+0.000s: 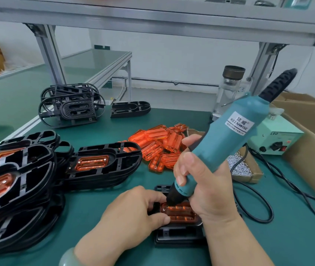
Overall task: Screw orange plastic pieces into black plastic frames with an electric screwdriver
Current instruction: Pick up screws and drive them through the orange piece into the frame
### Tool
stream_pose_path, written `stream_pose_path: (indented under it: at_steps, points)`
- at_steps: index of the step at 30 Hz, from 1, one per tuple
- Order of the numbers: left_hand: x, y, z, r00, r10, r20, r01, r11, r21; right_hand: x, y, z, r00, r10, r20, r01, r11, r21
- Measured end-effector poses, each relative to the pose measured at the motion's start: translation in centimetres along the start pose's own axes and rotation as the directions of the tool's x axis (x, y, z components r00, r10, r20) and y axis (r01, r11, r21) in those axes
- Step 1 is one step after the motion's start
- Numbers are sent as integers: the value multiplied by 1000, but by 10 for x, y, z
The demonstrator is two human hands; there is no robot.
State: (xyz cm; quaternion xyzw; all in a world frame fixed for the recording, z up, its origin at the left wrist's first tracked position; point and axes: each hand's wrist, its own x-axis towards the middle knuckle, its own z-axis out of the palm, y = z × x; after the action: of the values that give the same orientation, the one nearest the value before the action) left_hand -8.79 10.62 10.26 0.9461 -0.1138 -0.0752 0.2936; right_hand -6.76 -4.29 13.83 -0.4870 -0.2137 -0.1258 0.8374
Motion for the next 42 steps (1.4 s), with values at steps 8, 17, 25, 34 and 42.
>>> stream_pose_path:
  at_steps: [8, 17, 25, 34, 42]
  points:
    - [0, 1, -1, 1000, 13, 7, -12, 1000, -27, -2, -4, -1, 999, -34, 8, 34, 999, 8]
    - [7, 0, 0, 1000, 6, 28, -4, 997, -76, -3, -3, 0, 998, -68, 6, 68, 998, -19]
    - [8, 3, -2, 999, -29, 39, 30, 999, -30, -4, -4, 1, 988, -86, 128, 91, 995, -36]
    - [13, 7, -9, 997, -24, 70, 24, 1000, 5, 14, -23, -31, 963, -117, -241, 155, 977, 145]
    - [10, 43, -6, 963, 264, -46, -263, 964, 21, 19, -24, -53, 859, -87, -504, 277, 907, 316]
